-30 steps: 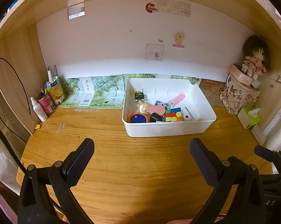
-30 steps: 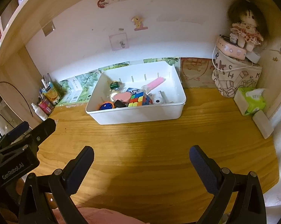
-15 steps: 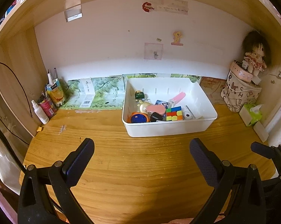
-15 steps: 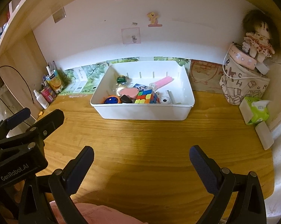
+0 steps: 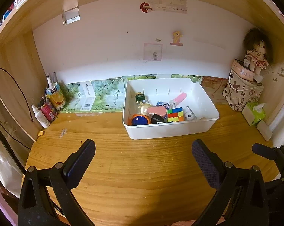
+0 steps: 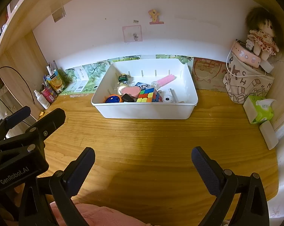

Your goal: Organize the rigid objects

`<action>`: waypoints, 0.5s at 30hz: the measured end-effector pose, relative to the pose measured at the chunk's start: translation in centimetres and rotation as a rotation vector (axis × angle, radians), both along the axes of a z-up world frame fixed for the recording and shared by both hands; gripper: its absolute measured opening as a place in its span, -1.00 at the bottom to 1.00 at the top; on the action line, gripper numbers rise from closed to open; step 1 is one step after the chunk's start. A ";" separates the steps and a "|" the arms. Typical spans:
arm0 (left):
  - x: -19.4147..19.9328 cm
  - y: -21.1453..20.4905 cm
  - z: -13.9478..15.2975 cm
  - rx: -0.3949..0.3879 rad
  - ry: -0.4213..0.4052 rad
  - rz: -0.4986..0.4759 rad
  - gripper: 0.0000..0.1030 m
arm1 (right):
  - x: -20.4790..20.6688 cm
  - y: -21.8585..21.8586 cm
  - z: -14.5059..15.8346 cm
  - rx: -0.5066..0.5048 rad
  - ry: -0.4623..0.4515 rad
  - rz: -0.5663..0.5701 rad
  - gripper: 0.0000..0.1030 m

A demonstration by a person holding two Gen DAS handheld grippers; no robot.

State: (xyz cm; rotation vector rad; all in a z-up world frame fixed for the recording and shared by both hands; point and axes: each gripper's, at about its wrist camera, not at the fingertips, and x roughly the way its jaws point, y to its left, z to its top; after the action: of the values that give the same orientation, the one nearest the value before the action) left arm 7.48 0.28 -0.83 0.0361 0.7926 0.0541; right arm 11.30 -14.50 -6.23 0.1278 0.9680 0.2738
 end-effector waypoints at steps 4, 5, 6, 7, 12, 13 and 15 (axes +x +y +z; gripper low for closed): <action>0.0 0.0 0.0 0.002 0.000 0.000 0.98 | 0.0 0.2 -0.2 -0.003 0.010 0.013 0.99; 0.0 0.0 0.0 0.002 0.002 0.000 0.98 | 0.1 0.3 -0.2 -0.006 0.011 0.015 0.99; 0.0 0.0 0.0 0.003 0.005 0.001 0.98 | 0.1 0.4 -0.2 -0.007 0.010 0.020 0.99; 0.0 0.0 0.0 0.002 0.005 0.000 0.98 | 0.1 0.5 -0.2 -0.008 0.010 0.022 0.99; 0.0 0.3 0.1 0.001 0.002 0.007 0.98 | 0.3 0.7 -0.5 -0.014 0.030 0.037 0.99; 0.0 0.4 0.1 0.001 0.004 0.006 0.98 | 0.3 0.7 -0.4 -0.013 0.030 0.038 0.99; 0.0 0.5 0.1 0.000 0.004 0.007 0.98 | 0.4 0.7 -0.4 -0.015 0.031 0.042 0.99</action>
State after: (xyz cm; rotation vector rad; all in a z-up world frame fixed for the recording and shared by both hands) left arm 7.48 0.73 -0.73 0.0337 0.7966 0.0606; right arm 11.71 -13.76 -6.65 0.0986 1.0040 0.3036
